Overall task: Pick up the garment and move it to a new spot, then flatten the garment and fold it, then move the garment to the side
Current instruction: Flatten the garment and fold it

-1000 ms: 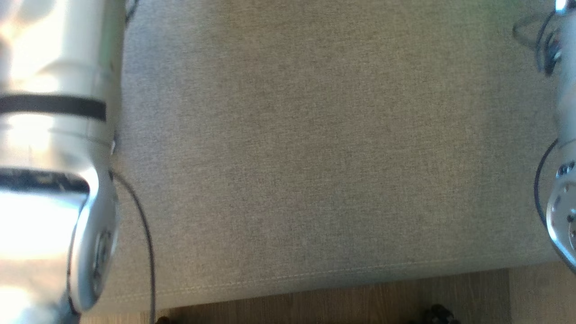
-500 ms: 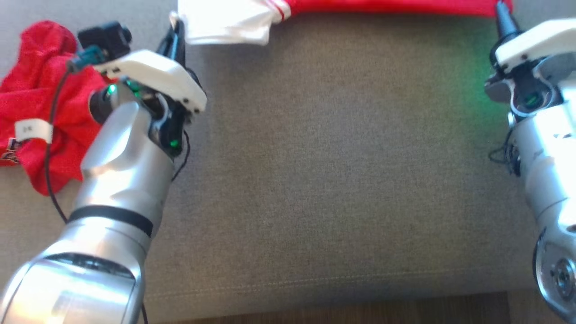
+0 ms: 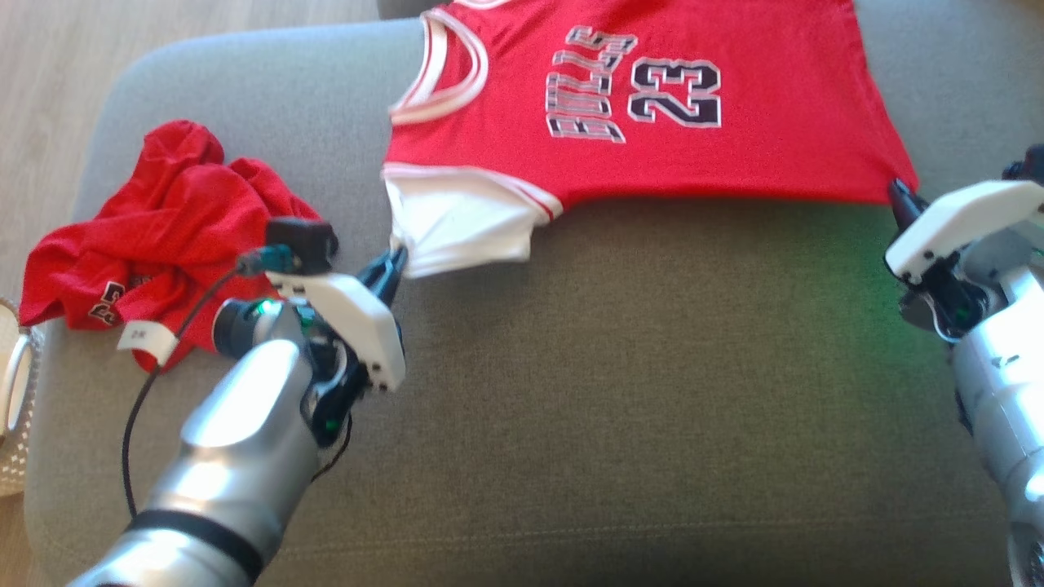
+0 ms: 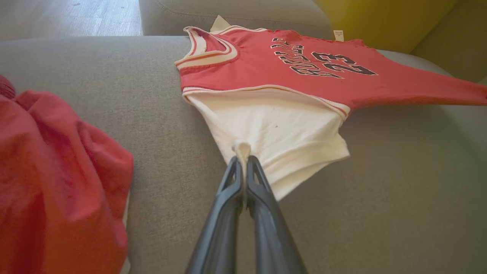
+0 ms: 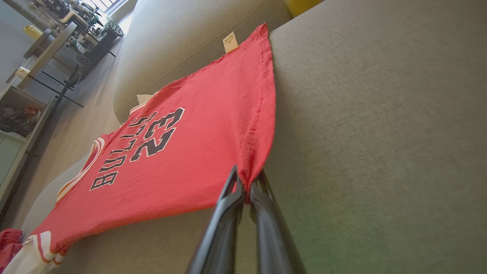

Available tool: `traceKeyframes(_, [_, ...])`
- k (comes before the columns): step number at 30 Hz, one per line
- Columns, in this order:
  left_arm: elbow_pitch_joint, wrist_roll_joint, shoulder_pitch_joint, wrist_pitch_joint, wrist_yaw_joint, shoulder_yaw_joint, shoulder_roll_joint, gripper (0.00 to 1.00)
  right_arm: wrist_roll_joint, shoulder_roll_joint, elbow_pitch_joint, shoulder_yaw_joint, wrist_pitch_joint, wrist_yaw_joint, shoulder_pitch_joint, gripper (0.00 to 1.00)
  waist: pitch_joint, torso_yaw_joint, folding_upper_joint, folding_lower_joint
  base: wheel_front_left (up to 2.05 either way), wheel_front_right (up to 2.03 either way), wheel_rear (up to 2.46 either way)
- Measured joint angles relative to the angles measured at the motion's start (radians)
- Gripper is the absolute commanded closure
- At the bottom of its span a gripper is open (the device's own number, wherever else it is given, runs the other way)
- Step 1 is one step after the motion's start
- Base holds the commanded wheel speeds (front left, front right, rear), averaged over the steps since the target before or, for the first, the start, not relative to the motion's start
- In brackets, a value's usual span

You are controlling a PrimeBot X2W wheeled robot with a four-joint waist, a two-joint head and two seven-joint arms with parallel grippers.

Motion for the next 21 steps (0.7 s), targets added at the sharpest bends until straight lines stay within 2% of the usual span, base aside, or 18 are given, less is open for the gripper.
traceKeyframes(6, [-0.152, -0.067, 0.086, 0.057, 0.000, -0.131, 0.088, 1.00, -0.035, -0.035, 0.010, 0.046, 0.048, 0.000, 0.039, 1.00, -0.047, -0.003, 0.0000, 0.0000, 0.00, 0.00, 0.00])
traceKeyframes(10, [-0.285, -0.153, 0.135, 0.125, 0.000, -0.214, 0.158, 1.00, -0.054, -0.059, 0.001, 0.091, 0.099, 0.000, 0.061, 1.00, -0.071, -0.005, 0.0000, 0.0000, 0.00, 0.00, 0.00])
traceKeyframes(11, [-0.340, -0.194, 0.155, 0.148, 0.000, -0.237, 0.193, 1.00, -0.054, -0.070, -0.006, 0.113, 0.142, 0.000, 0.073, 1.00, -0.082, -0.007, 0.0000, 0.0000, 0.00, 0.00, 0.00])
traceKeyframes(17, [-0.478, -0.268, 0.196, 0.192, 0.000, -0.313, 0.295, 1.00, -0.063, -0.096, -0.082, 0.206, 0.258, 0.000, 0.131, 1.00, -0.109, -0.019, 0.0000, 0.0000, 0.00, 0.00, 0.00])
traceKeyframes(21, [-0.537, -0.308, 0.219, 0.208, 0.000, -0.341, 0.332, 1.00, -0.057, -0.118, -0.124, 0.247, 0.320, 0.000, 0.162, 1.00, -0.119, -0.027, 0.0000, 0.0000, 0.00, 0.00, 0.00])
